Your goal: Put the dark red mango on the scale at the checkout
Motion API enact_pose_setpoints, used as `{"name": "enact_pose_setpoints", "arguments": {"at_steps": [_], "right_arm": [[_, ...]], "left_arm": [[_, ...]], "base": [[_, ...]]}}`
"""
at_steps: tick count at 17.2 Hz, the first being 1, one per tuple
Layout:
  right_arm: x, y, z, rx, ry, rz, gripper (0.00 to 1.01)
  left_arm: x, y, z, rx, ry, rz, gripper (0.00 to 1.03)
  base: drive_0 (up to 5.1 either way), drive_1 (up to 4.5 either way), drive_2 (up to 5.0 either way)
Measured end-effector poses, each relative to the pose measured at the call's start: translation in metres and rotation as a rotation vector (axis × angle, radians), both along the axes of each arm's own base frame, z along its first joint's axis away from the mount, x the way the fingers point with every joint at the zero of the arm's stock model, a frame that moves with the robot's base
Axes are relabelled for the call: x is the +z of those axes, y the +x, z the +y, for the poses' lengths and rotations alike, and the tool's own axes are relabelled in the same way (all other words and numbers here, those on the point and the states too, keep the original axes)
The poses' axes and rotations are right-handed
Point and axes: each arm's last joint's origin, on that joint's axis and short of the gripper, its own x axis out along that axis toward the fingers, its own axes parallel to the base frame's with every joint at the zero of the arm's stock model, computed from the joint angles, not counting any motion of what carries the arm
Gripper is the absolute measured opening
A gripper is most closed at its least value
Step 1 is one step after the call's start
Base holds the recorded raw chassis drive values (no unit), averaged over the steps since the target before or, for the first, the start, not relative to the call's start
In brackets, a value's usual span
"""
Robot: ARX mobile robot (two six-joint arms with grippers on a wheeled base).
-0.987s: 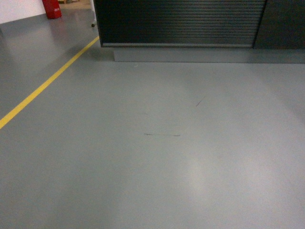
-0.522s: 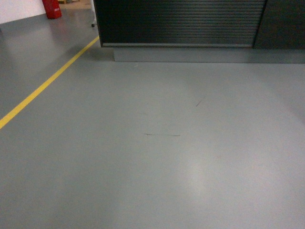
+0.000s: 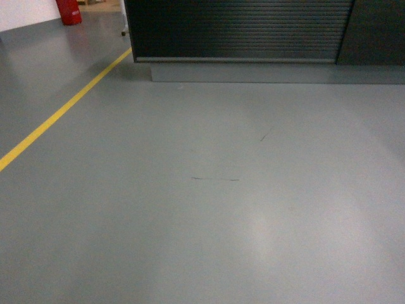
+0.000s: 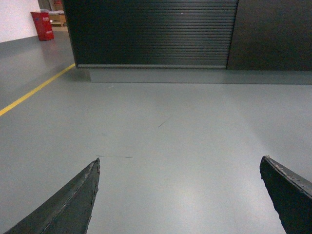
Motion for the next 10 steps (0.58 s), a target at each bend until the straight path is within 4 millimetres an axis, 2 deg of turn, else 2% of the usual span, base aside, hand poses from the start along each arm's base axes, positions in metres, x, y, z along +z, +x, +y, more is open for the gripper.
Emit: {"name": "enact_pose_setpoints", "arguments": {"at_steps": [7,10], "right_arm": [[0.0,0.0,0.0,0.0,0.0,0.0,0.98],[0.0001,0.0,0.0,0.0,0.0,-0.001,0.98]], "left_arm": [[0.0,0.0,0.0,0.0,0.0,0.0,0.98],[0.0,0.0,0.0,0.0,0.0,0.0,0.98]], "base": [[0.0,0.0,0.0],[0.1,3.53,-3.3]]}}
